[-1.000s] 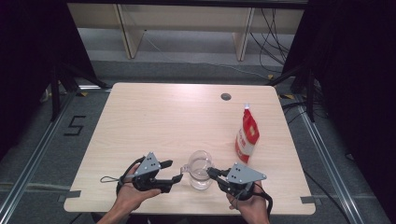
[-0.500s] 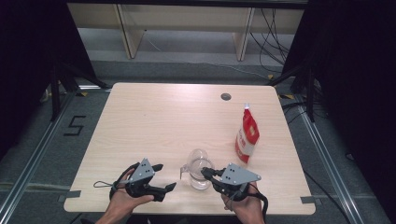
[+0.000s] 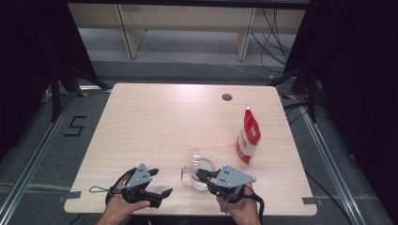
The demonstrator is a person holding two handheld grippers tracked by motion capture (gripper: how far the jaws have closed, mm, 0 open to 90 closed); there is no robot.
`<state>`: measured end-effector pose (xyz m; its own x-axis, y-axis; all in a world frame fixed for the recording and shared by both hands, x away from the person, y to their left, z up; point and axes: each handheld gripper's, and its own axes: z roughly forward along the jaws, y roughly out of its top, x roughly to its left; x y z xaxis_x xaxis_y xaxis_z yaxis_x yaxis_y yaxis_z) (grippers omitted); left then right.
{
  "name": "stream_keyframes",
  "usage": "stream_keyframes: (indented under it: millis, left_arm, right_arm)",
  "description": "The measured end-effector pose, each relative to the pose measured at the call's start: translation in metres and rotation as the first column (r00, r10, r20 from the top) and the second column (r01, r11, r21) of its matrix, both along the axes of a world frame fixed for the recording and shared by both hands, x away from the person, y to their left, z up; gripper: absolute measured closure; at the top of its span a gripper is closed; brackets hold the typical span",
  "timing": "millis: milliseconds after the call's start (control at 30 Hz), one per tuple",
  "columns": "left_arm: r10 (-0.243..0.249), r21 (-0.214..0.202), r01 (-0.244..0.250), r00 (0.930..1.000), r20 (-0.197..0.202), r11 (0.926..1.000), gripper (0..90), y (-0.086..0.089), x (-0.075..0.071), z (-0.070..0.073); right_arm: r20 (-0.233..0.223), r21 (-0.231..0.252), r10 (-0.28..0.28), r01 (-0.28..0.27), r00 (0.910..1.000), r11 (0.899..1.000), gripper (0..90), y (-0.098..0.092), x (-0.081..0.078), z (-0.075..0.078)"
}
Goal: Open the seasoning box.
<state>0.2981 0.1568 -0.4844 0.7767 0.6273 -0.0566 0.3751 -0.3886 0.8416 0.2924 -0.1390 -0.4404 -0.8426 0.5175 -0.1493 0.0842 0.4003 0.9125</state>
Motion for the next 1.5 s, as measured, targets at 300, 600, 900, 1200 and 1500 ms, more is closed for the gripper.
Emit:
stream_keyframes:
  millis: [300, 600, 900, 1200, 1500]
  left_arm:
    - [0.012, 0.003, -0.012, 0.9999, 0.01, 0.9999, 15.4, 0.006, -0.001, -0.002]
    - [0.027, 0.001, -0.027, 0.9996, 0.005, 0.9996, 15.5, 0.006, -0.002, -0.004]
    - [0.054, -0.015, -0.054, 0.9984, 0.019, 0.9984, 15.6, 0.007, -0.002, -0.004]
    - [0.056, -0.025, -0.055, 0.998, 0.03, 0.9982, 15.7, 0.006, -0.002, -0.004]
    - [0.045, -0.005, -0.045, 0.9986, 0.028, 0.999, 15.7, 0.005, -0.002, -0.005]
  right_arm:
    - [-0.013, -0.016, 0.032, -0.032, 0.9994, 0.999, 82.8, 0.011, 0.001, 0.0]
    - [-0.008, -0.003, 0.003, -0.003, 1.0, 1.0, 76.2, 0.006, 0.003, 0.0]
    - [-0.081, 0.023, -0.189, 0.191, 0.9786, 0.981, 59.2, -0.05, -0.001, -0.006]
    - [-0.147, 0.016, -0.327, 0.333, 0.9336, 0.943, 54.7, -0.087, -0.006, -0.013]
    - [-0.131, 0.029, -0.394, 0.4, 0.9099, 0.916, 51.0, -0.105, -0.004, -0.014]
